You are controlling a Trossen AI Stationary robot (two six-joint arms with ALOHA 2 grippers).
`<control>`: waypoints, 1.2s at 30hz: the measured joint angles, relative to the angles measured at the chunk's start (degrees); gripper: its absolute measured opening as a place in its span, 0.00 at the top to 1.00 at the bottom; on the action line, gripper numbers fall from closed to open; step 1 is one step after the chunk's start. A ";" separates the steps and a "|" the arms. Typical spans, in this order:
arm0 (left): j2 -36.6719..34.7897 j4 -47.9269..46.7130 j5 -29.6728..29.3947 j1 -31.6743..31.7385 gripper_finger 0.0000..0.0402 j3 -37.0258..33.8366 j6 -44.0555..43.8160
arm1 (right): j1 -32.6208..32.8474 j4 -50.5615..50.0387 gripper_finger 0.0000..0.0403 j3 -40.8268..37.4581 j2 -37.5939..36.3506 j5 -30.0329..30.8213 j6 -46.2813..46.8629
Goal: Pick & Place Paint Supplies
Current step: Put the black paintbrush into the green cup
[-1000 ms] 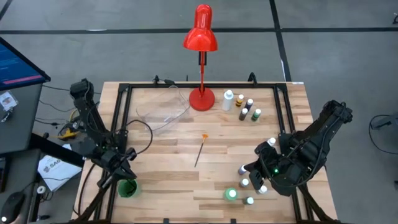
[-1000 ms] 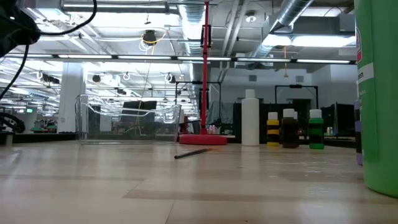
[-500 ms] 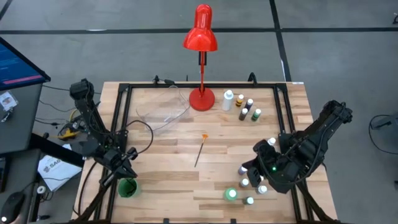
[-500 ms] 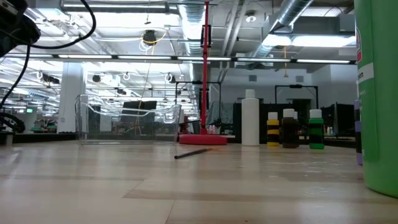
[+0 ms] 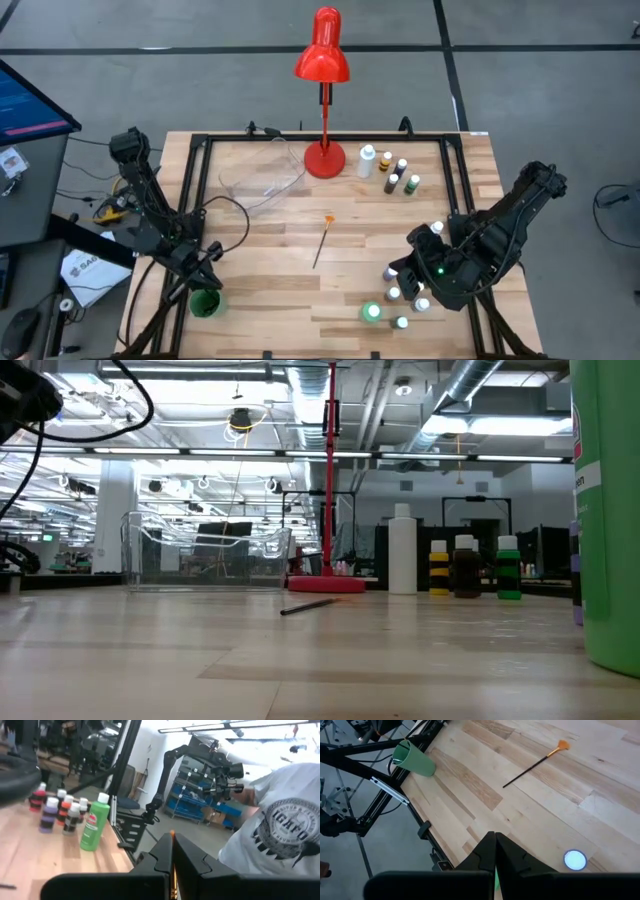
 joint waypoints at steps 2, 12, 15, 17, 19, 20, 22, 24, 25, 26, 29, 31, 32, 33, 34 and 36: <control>0.21 0.51 0.13 0.02 0.99 0.00 -2.50 | 0.00 0.00 1.00 0.00 0.00 0.00 -0.01; 0.22 2.53 2.49 0.02 0.98 0.00 2.27 | 0.01 0.38 1.00 0.00 0.00 0.09 -0.03; 0.22 2.62 2.49 0.02 0.97 0.00 2.88 | 0.03 0.87 1.00 0.00 0.00 0.07 -0.03; 0.22 2.64 2.78 0.02 0.97 0.00 2.73 | 0.04 0.96 1.00 0.02 0.00 0.07 -0.03; 0.22 2.67 3.73 0.02 0.96 -0.02 2.53 | 0.02 0.98 1.00 0.02 0.00 0.07 -0.03; 0.22 2.68 4.08 0.02 0.95 -0.02 2.29 | 0.01 0.98 1.00 0.02 0.00 0.07 -0.03; 0.22 2.81 4.11 0.02 0.94 -0.02 1.55 | 0.00 0.98 1.00 0.02 0.00 0.07 -0.03; 0.22 2.89 4.11 0.02 0.93 -0.02 0.98 | 0.00 0.98 1.00 0.02 0.00 0.07 -0.03; 0.22 2.93 4.11 0.02 0.92 -0.02 0.82 | 0.00 0.98 1.00 0.02 0.00 0.07 -0.03; 0.22 3.06 4.06 0.04 0.92 -0.02 0.63 | 0.00 0.98 1.00 0.02 0.00 0.07 -0.03; 0.21 6.34 1.42 0.39 0.90 0.11 0.59 | 0.00 1.00 1.00 0.02 0.00 0.07 -0.03; 0.24 6.92 -3.31 1.22 0.89 1.78 0.76 | 0.00 1.26 1.00 0.02 0.00 0.07 -0.07; 0.22 7.18 -5.80 1.87 0.88 3.14 1.44 | 0.00 1.50 1.00 0.02 0.00 0.07 -0.23; 0.29 7.35 -7.45 2.55 0.88 4.62 2.69 | 0.00 1.60 1.00 0.02 0.00 0.09 -0.54; 0.57 7.32 -8.91 3.35 0.88 6.11 4.31 | 0.00 1.60 1.00 0.02 0.00 0.17 -0.64; 1.67 7.02 -12.71 5.36 0.87 10.22 7.76 | 0.00 1.57 1.00 0.02 0.00 0.20 -0.68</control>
